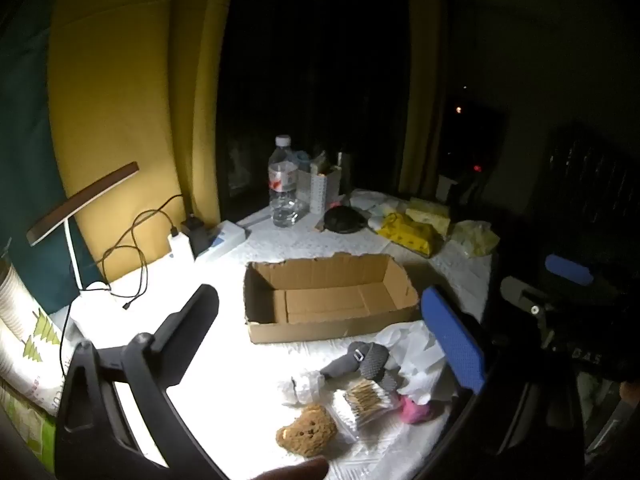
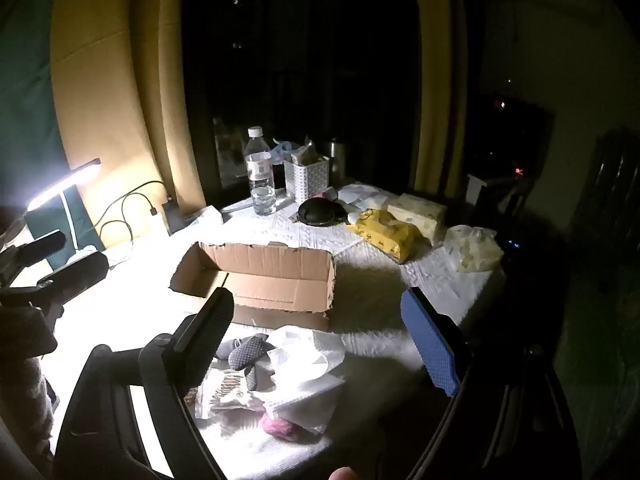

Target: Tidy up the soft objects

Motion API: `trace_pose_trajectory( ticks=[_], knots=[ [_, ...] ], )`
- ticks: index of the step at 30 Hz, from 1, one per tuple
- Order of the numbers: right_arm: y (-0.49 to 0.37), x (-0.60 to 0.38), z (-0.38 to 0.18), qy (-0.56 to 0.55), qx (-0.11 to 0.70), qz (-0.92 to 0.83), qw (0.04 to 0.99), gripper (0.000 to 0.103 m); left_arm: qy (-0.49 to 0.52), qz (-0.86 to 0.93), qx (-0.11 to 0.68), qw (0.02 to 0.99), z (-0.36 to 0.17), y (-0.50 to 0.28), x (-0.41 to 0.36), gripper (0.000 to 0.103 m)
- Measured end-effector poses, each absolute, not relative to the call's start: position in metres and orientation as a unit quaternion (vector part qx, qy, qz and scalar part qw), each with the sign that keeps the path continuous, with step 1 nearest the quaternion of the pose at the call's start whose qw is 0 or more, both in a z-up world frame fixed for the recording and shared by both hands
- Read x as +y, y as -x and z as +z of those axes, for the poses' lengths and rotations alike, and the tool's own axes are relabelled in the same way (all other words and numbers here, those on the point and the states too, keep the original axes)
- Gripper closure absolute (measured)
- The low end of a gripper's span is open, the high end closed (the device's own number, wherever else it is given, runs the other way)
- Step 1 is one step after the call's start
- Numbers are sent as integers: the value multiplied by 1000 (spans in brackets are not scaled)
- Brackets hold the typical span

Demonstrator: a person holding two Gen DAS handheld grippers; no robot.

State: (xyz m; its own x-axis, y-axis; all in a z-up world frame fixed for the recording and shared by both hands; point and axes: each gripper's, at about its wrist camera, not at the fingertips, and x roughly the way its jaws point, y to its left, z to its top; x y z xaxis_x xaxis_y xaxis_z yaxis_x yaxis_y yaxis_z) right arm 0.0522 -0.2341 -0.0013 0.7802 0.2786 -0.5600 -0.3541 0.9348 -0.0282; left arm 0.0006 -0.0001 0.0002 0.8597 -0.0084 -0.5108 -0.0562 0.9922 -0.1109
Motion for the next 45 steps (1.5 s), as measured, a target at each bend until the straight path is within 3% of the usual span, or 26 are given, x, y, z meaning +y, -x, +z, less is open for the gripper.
trace_pose_trajectory(
  ticks=[45],
  knots=[
    [-56,-227,-8,67,292,171,939,15,71,22,255,964,-5,-3,14,1]
  ],
)
